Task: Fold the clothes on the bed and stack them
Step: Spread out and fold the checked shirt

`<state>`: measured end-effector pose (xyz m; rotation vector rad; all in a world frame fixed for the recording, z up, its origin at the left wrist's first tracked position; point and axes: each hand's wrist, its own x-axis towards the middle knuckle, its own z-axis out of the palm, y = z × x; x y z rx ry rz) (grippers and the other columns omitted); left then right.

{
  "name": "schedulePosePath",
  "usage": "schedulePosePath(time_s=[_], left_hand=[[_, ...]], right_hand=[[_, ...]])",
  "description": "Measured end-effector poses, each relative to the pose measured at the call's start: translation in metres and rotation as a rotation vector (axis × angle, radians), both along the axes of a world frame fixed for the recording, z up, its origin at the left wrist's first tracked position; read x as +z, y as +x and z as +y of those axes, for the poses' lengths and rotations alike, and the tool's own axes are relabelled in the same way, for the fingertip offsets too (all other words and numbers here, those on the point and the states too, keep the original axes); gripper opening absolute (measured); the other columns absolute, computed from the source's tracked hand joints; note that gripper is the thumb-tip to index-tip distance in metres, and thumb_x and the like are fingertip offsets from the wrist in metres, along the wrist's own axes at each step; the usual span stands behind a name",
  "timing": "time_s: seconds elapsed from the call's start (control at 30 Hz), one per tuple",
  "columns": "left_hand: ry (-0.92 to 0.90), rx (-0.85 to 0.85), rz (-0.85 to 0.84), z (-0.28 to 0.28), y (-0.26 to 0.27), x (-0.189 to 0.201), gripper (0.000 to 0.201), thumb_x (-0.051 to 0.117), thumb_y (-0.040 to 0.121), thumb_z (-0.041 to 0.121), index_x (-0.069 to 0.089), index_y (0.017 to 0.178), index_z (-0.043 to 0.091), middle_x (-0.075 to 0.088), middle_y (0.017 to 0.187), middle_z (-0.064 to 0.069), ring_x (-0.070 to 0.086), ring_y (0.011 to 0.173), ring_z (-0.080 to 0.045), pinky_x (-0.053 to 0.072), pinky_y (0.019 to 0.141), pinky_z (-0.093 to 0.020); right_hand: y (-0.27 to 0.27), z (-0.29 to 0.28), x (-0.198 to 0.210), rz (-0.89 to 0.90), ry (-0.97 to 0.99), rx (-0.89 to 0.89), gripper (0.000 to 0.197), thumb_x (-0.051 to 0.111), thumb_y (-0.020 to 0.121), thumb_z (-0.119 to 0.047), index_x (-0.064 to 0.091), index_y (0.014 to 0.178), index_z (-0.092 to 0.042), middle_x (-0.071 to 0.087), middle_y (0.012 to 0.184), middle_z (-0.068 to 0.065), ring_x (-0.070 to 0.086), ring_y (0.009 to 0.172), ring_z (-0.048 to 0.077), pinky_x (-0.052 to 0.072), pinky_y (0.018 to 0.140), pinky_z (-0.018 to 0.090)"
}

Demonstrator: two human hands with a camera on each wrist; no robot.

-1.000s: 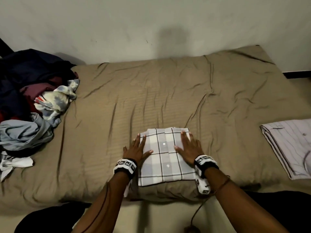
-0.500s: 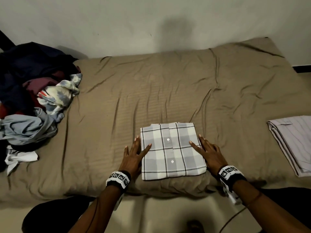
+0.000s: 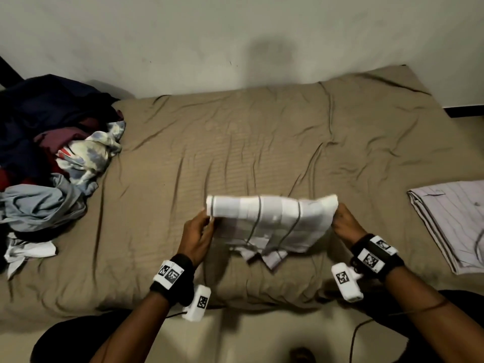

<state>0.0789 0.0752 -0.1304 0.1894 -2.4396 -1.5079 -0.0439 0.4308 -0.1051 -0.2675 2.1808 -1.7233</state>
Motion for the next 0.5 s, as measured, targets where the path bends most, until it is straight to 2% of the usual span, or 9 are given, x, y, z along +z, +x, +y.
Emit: schedulePosePath(time_s=[0.03,0.07,0.13,0.2,0.27,0.33,0.37,0.43,0.5], left_hand=[[0.045,0.016,-0.012,0.003,-0.004,0.013,0.037,0.049,0.099,0.05,0.071,0.096,0.02,0.075,0.092,0.011,0.063,0.086,-0.001,0.052,0.074,-0.033],[0.08,0.03,-0.039,0.006,-0.009,0.022,0.044,0.05,0.1,0.054,0.068,0.091,0.015,0.073,0.085,0.001,0.058,0.079,-0.003,0.051,0.068,-0.036],[0.136,0.066,-0.088,0.009,-0.017,0.026,0.054,0.052,0.099,0.059,0.063,0.086,0.007,0.069,0.079,-0.012,0.054,0.074,-0.008,0.049,0.064,-0.037],[0.192,0.103,-0.142,0.013,-0.024,0.016,0.053,0.054,0.098,0.058,0.062,0.083,0.008,0.068,0.076,-0.001,0.056,0.073,-0.007,0.048,0.065,-0.032],[0.201,0.157,-0.256,0.014,-0.027,-0.01,0.052,0.055,0.099,0.057,0.065,0.086,0.007,0.071,0.081,0.001,0.06,0.075,-0.009,0.048,0.07,-0.032],[0.118,0.196,-0.446,0.01,-0.02,-0.048,0.055,0.053,0.097,0.061,0.068,0.097,0.008,0.075,0.096,-0.01,0.066,0.087,-0.021,0.048,0.077,-0.035],[0.033,0.203,-0.564,0.01,-0.014,-0.063,0.056,0.051,0.097,0.063,0.068,0.104,0.01,0.074,0.104,-0.014,0.067,0.098,-0.029,0.049,0.081,-0.037],[-0.092,0.205,-0.697,0.011,-0.001,-0.085,0.057,0.047,0.097,0.065,0.065,0.111,0.012,0.071,0.111,-0.018,0.065,0.107,-0.039,0.049,0.083,-0.038],[-0.097,0.218,-0.704,0.014,0.006,-0.092,0.055,0.046,0.1,0.062,0.064,0.113,0.012,0.071,0.11,-0.019,0.065,0.105,-0.04,0.048,0.08,-0.037]], right_hand=[[-0.003,-0.004,0.01,0.015,-0.013,0.013,0.04,0.055,0.095,0.01,0.079,0.088,-0.022,0.075,0.079,-0.013,0.066,0.079,-0.009,0.053,0.072,0.014],[-0.005,-0.007,0.017,-0.013,-0.025,-0.011,0.035,0.051,0.096,0.013,0.075,0.087,-0.01,0.073,0.076,-0.009,0.064,0.072,-0.007,0.053,0.066,0.015],[-0.009,-0.013,0.019,-0.122,-0.062,-0.065,0.026,0.051,0.098,0.005,0.071,0.083,-0.001,0.073,0.073,0.001,0.065,0.067,0.009,0.053,0.059,0.022],[-0.015,-0.018,0.001,-0.311,-0.066,-0.136,0.027,0.057,0.1,-0.012,0.07,0.078,-0.004,0.071,0.074,0.014,0.061,0.071,0.025,0.05,0.059,0.028],[-0.015,-0.023,-0.031,-0.545,-0.101,-0.209,0.042,0.061,0.096,-0.046,0.07,0.077,-0.01,0.064,0.078,0.024,0.058,0.07,0.03,0.048,0.062,0.031],[-0.01,-0.024,-0.066,-0.775,-0.082,-0.25,0.067,0.046,0.088,-0.077,0.071,0.095,-0.014,0.067,0.086,0.018,0.063,0.074,0.028,0.053,0.064,0.032],[-0.005,-0.023,-0.081,-0.833,-0.059,-0.256,0.078,0.039,0.084,-0.085,0.066,0.107,-0.015,0.068,0.093,0.014,0.064,0.08,0.028,0.054,0.068,0.034],[0.009,-0.022,-0.09,-0.834,-0.047,-0.28,0.081,0.033,0.085,-0.086,0.064,0.114,-0.016,0.072,0.102,0.011,0.067,0.088,0.029,0.054,0.076,0.037],[0.018,-0.024,-0.092,-0.731,-0.014,-0.254,0.073,0.045,0.085,-0.082,0.069,0.111,-0.018,0.075,0.102,0.01,0.07,0.091,0.03,0.054,0.082,0.039]])
